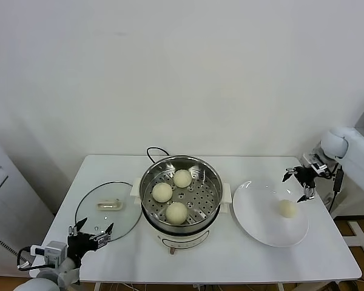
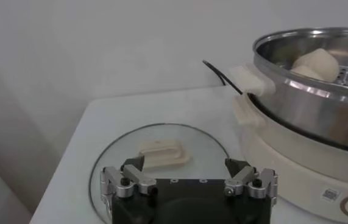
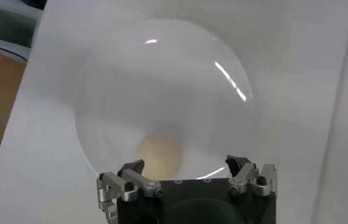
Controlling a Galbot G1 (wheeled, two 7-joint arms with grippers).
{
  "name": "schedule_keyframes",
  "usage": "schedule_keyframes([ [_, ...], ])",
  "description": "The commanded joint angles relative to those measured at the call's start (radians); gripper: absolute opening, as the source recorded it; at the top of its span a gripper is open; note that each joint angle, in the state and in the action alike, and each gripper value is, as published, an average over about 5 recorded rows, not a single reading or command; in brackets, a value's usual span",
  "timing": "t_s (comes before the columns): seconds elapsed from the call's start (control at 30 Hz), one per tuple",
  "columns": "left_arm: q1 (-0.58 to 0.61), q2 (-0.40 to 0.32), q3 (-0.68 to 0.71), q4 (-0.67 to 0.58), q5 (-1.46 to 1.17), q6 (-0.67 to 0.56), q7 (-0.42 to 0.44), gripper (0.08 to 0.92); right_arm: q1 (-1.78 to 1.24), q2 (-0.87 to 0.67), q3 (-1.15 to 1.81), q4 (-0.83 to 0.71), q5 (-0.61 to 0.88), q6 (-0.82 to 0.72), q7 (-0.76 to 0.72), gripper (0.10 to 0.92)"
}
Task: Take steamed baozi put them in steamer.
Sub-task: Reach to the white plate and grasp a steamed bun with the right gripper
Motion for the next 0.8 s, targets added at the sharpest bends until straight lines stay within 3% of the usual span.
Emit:
schedule_keyframes([
  [0.03,-0.004,0.005,0.002,0.002,-0.002,0.003,0.002,0.823,-0.144,0.041,0.138,-0.086,-0.084,-0.009,0.035,0.823],
  [0.63,-0.012,0.017,0.002,0.011,-0.009,0.003,0.002,0.823,-0.237,0.110,0.242,-0.153,-0.172,-0.002,0.044,0.823],
  [0.8,-0.012,0.018,0.003,0.011,-0.010,0.004,0.002,0.823,-0.244,0.120,0.270,-0.164,-0.195,-0.018,0.054,0.777],
])
